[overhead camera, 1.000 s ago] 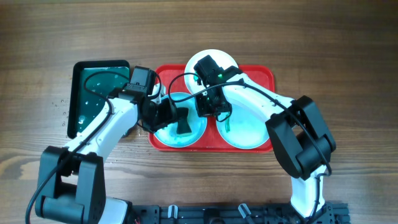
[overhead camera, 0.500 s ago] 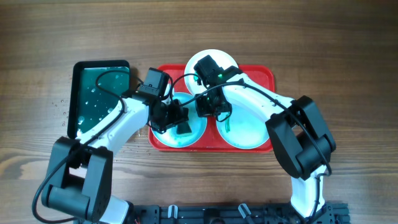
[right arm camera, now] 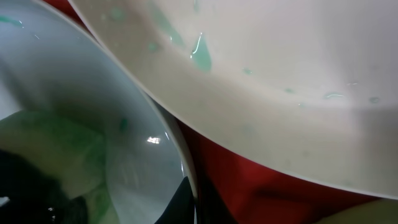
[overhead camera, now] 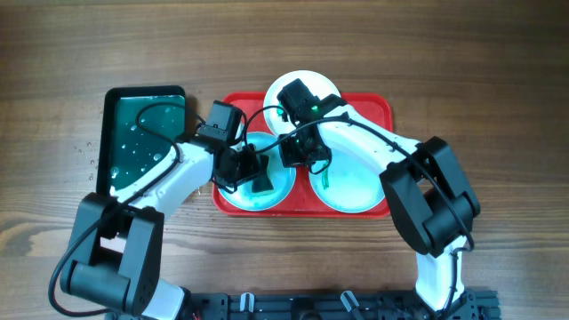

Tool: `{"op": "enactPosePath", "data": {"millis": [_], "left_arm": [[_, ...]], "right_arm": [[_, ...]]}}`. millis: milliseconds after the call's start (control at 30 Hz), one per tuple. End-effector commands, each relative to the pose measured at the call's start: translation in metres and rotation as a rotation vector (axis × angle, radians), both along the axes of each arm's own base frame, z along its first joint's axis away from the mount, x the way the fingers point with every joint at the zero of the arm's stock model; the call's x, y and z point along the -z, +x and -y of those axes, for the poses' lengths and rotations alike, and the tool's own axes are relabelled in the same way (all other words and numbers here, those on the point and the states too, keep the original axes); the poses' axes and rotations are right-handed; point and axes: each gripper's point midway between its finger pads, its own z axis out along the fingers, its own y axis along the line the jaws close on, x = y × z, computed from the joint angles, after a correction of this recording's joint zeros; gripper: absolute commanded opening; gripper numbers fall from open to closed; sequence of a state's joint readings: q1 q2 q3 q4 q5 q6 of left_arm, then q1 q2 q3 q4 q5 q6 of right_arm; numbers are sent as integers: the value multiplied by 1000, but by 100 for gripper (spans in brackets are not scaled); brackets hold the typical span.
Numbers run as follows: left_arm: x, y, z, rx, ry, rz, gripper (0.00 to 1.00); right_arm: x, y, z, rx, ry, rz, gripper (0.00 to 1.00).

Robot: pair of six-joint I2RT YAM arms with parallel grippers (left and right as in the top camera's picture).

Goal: Clean dirty plates on tray and stack at the side
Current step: 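Scrub the left teal plate with the sponge while the right gripper holds it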

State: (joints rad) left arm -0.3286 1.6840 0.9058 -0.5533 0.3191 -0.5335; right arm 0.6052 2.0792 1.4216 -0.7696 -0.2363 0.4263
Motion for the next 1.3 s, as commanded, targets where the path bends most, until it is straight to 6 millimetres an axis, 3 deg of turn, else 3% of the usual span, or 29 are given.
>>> {"op": "enactPosePath", "data": {"millis": [0,100,167,233,300,567,733,833,1067,1267], "left_arm": [[10,-6,-4,-4,31,-20,17],[10,-5,-3,-4,29,-14,20],[10,-5,-3,-4,29,-14,17],[10,-5,-3,-4,31,-13,6],[11,-3,-9,-12,61,-3,4],[27,2,-66,-79,380,64,4],[16,11,-94,-115,533,123,4],[5,16,-97,-124,553,144,4],[-23,25,-87,-136,486,214,4],[-25,27,-22,-53,127,188,4]], "right_arm": [[7,-5,-2,10,-1,-22,5],[7,-5,-1,11,-3,-21,5],[7,-5,-1,11,-3,-21,5],[7,-5,-1,11,-3,-21,5],[7,-5,-1,11,-3,-21,5],[7,-5,-1,10,-4,-22,5],[7,-5,-1,10,-4,-22,4],[7,-5,-1,11,-4,-22,4],[7,-4,-1,11,-7,-19,4],[7,-4,-1,11,-4,-16,4]]}}
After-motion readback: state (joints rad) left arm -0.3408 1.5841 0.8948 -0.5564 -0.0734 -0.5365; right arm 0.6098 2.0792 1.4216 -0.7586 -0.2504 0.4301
